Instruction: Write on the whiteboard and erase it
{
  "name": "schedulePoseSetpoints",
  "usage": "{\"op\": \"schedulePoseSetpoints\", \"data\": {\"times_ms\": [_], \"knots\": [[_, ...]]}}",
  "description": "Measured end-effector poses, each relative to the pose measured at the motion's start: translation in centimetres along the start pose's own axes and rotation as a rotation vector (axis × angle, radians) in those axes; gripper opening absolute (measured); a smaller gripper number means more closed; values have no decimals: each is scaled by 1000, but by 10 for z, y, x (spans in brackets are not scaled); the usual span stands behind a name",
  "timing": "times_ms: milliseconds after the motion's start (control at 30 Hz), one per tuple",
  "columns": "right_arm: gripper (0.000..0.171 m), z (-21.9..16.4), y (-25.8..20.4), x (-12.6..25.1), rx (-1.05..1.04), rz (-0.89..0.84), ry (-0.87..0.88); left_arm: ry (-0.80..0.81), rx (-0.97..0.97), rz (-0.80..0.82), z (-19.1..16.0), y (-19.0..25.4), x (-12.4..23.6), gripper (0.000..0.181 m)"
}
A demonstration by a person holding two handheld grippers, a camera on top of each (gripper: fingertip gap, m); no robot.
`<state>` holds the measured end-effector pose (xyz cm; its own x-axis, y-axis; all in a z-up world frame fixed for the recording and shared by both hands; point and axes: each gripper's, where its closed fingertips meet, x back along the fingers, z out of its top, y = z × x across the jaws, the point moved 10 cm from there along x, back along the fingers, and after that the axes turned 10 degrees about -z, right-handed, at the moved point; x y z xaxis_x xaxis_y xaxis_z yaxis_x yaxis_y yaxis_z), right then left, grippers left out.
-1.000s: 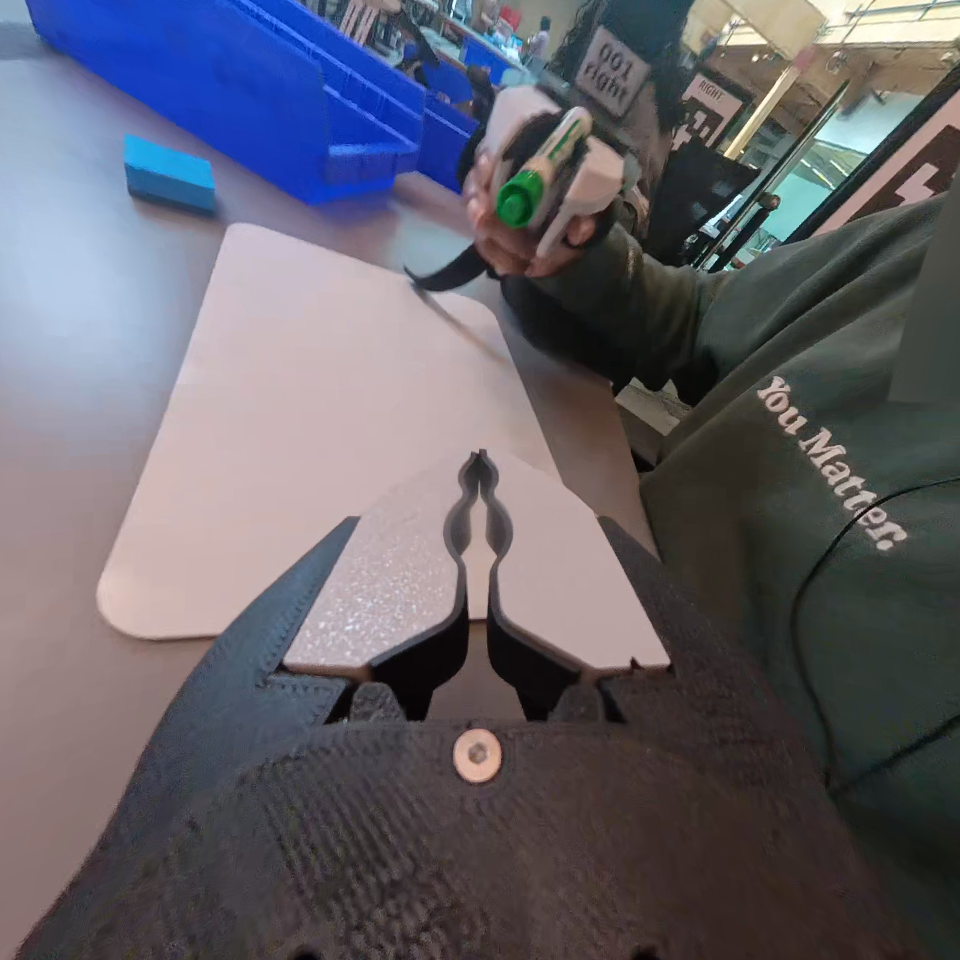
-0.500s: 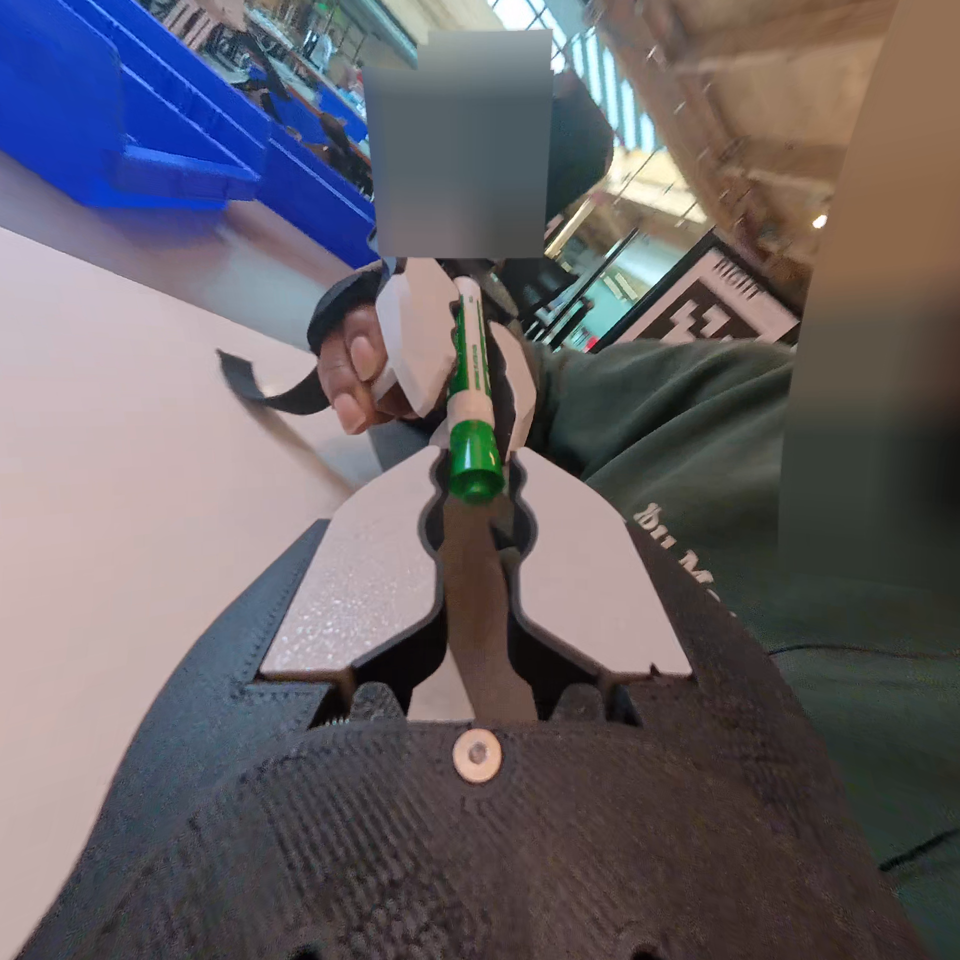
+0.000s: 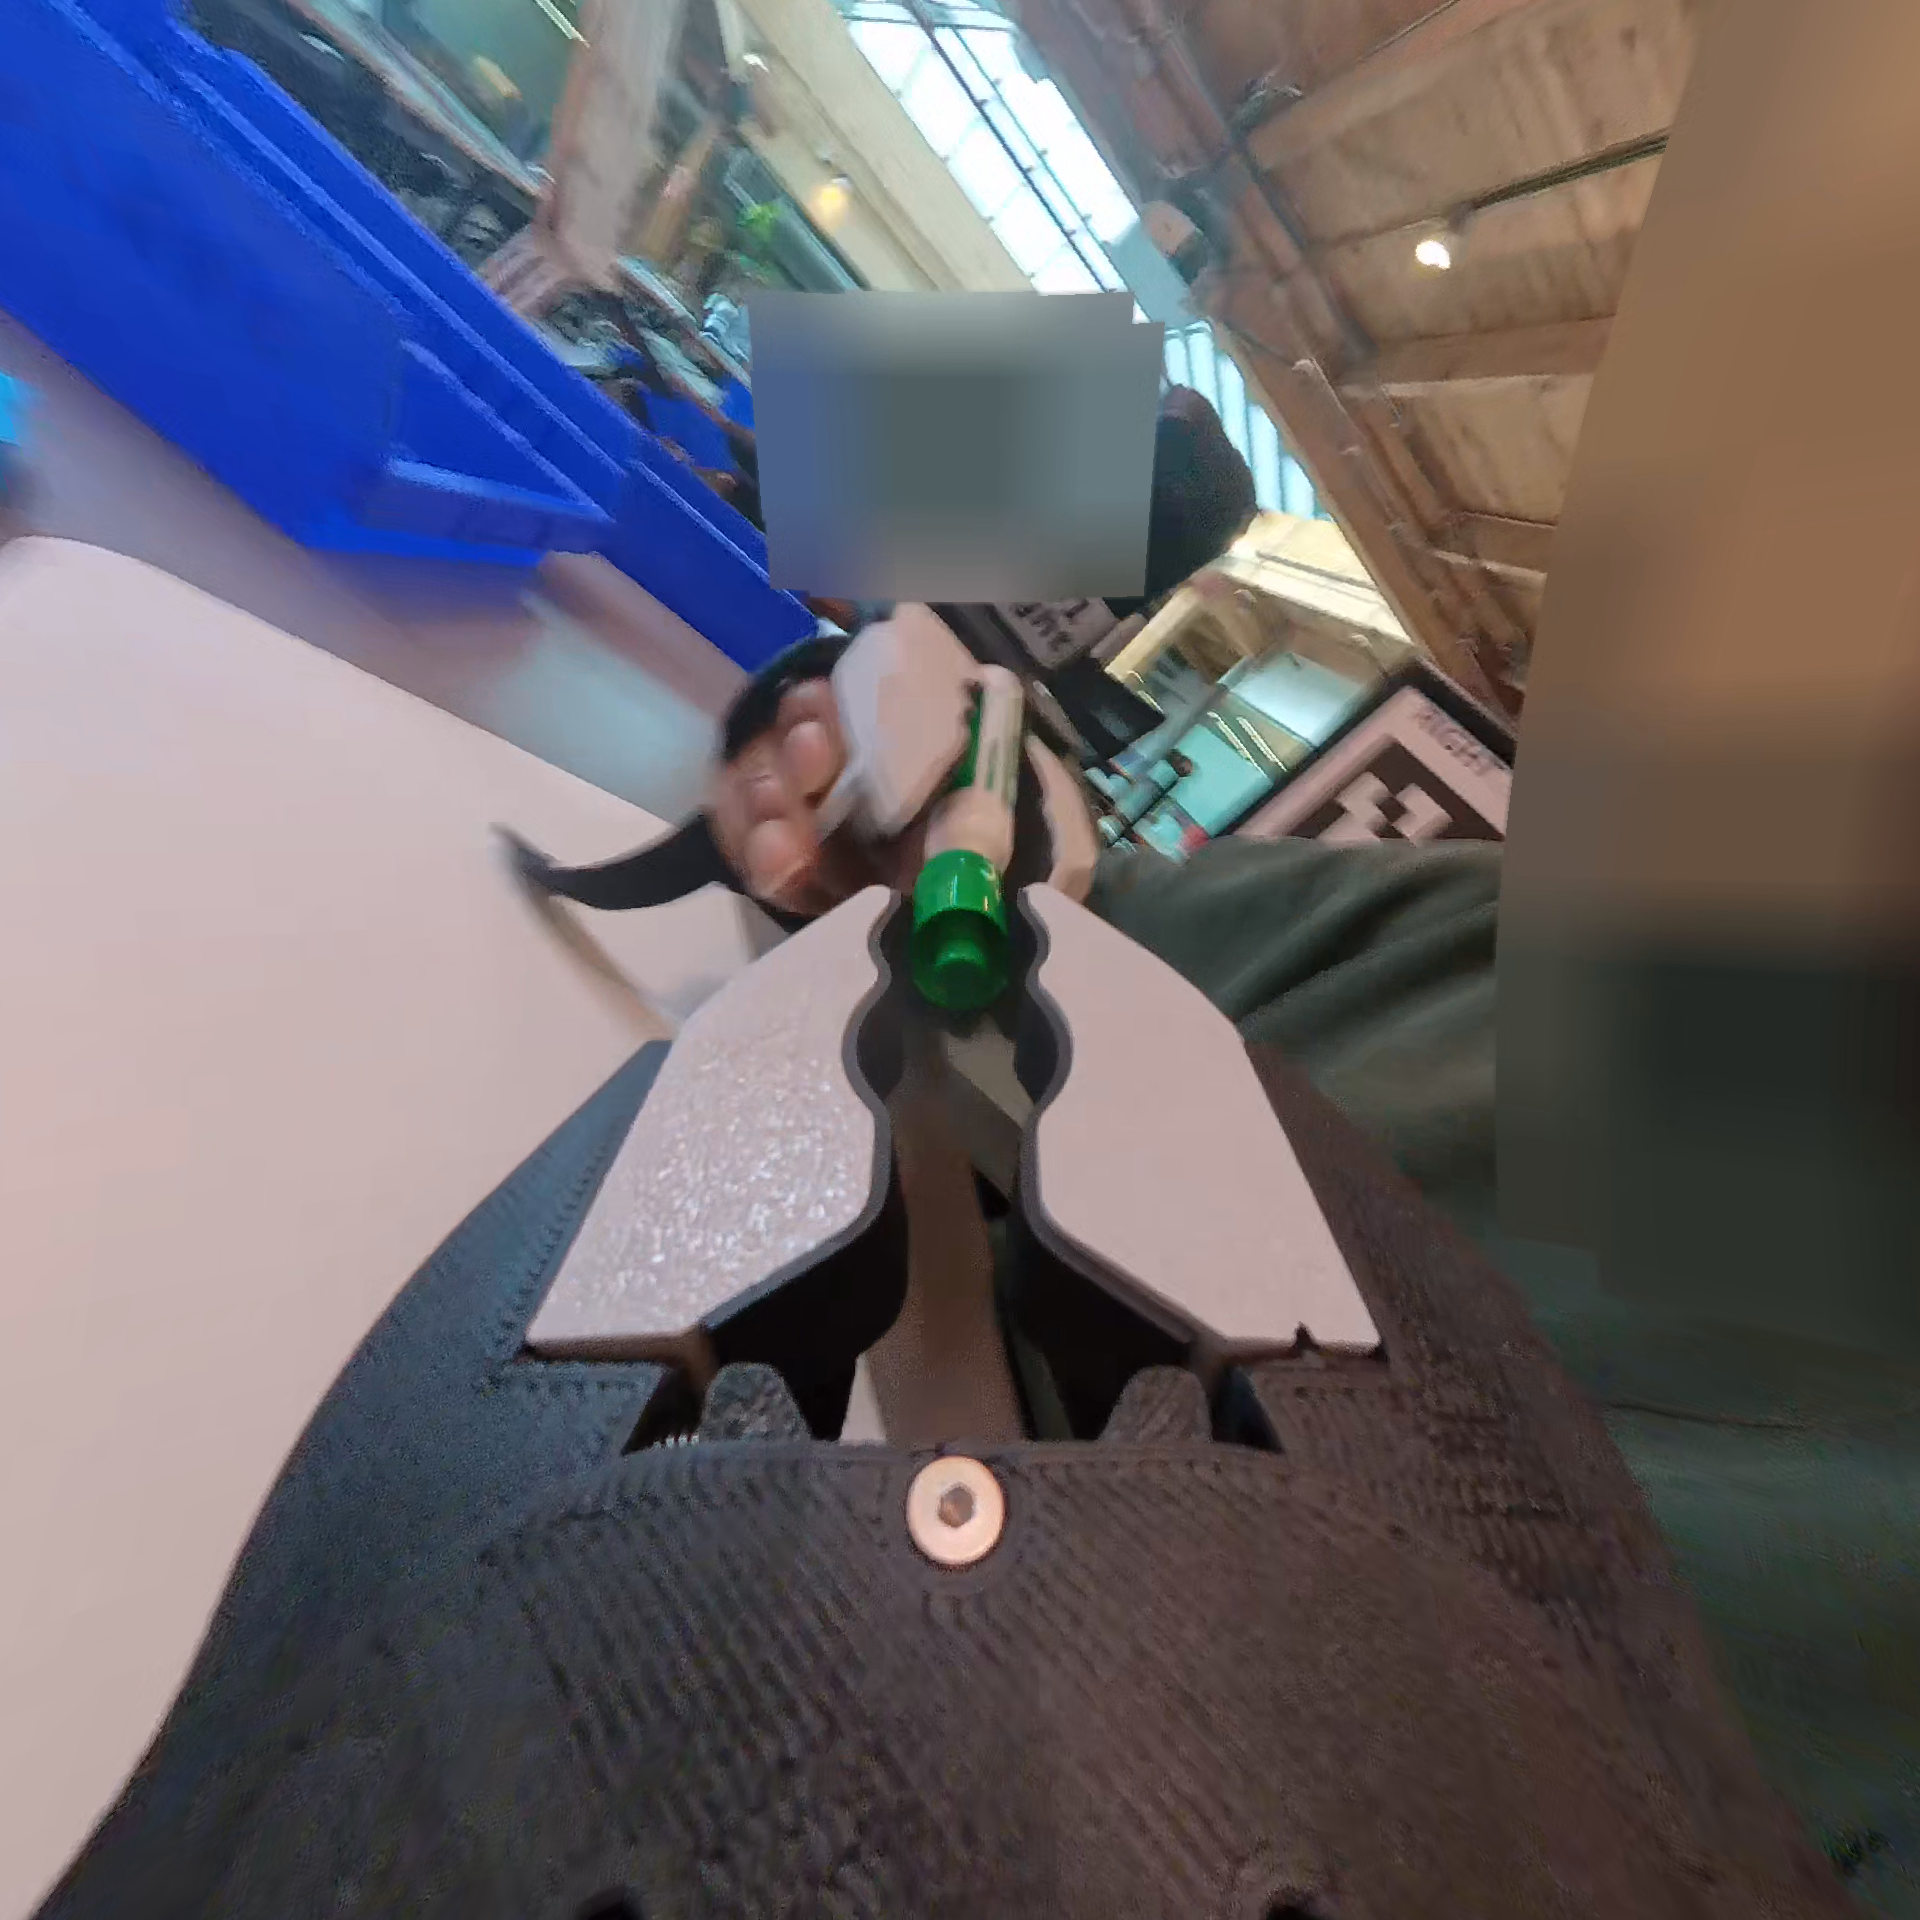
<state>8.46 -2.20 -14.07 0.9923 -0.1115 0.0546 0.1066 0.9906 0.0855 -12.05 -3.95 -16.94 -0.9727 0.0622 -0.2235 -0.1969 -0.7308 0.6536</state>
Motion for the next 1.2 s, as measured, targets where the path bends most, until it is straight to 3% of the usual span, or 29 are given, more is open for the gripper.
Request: {"op": "schedulePoseSetpoints", "data": {"times_ms": [67, 100, 200, 433, 600, 800, 1200], "knots": [[31, 9, 25, 36, -57, -93, 73, 173, -3, 111, 14, -5, 55, 18], [32, 6, 29, 43, -16, -138, 26, 154, -44, 189, 15, -2, 74, 19], [33, -17, 28, 15, 11, -94, -195, -88, -331, 401, 15, 13, 65, 20], [34, -25, 38, -28, 64, -63, -531, -312, -547, 624, 6, 8, 72, 20], [34, -29, 37, -64, 157, 23, -737, -413, -555, 652, -13, -6, 85, 20], [34, -33, 39, -102, 246, 92, -891, -312, -561, 602, -9, 0, 89, 20], [34, -34, 39, -136, 320, 130, -976, -315, -580, 597, -13, 2, 98, 20]]}}
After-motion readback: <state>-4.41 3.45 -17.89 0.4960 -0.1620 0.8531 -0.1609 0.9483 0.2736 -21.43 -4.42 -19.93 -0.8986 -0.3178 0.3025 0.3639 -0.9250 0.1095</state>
